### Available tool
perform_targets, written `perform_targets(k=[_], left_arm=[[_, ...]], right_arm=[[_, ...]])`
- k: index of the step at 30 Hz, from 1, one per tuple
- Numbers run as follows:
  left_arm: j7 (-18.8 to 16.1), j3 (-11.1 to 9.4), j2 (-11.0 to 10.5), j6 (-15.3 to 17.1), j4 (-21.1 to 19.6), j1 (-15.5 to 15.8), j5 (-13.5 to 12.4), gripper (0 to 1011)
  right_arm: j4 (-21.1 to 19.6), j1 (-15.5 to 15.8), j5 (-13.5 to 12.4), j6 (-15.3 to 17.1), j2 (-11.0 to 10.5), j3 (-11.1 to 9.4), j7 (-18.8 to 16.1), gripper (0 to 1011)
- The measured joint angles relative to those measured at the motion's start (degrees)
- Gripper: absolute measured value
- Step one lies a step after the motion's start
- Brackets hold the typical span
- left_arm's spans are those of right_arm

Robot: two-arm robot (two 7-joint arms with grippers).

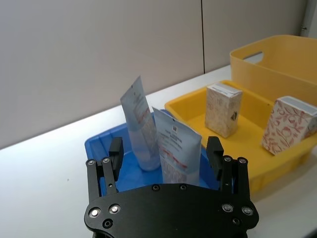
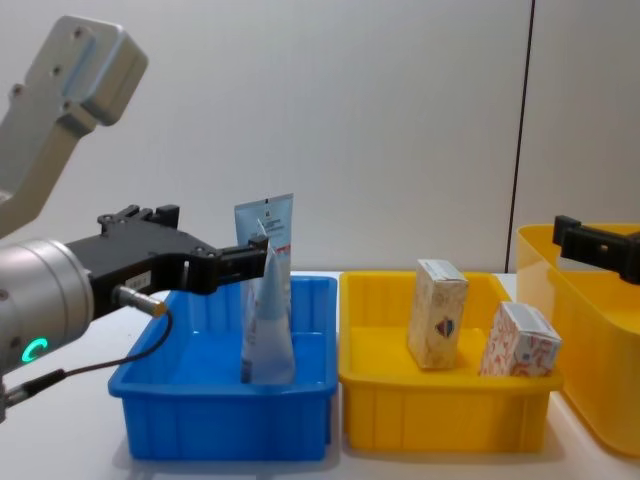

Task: Bimanual collaborative sorting of washing and personal care products

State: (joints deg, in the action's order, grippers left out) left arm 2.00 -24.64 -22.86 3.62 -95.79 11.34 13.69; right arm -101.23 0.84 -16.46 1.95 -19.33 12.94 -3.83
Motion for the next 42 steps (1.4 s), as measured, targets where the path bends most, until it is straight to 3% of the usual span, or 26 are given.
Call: perform_targets(k=[10,17,27,42], left_arm=[[1.85,1.26,-1.19,5.05,-2.94,-2.66,3.14,1001],[3.91,1.05,-1.0,8.12,-2.9,-2.83,4.9,1001],[6.66,-0.34,0.72,11.05,0.33,-0.2,5.89,1001],[7.06,-1.17,4.88,13.65,6.83,4.9,5.64,1001]], right_arm=[[0.0,0.0,0.0,0.0,0.0,0.0,0.0,1003],[0.0,0.0,0.0,0.0,0.0,0.0,0.0,1003],[0.0,0.0,0.0,0.0,0.0,0.0,0.0,1003],[0.0,0.0,0.0,0.0,0.0,0.0,0.0,1003]])
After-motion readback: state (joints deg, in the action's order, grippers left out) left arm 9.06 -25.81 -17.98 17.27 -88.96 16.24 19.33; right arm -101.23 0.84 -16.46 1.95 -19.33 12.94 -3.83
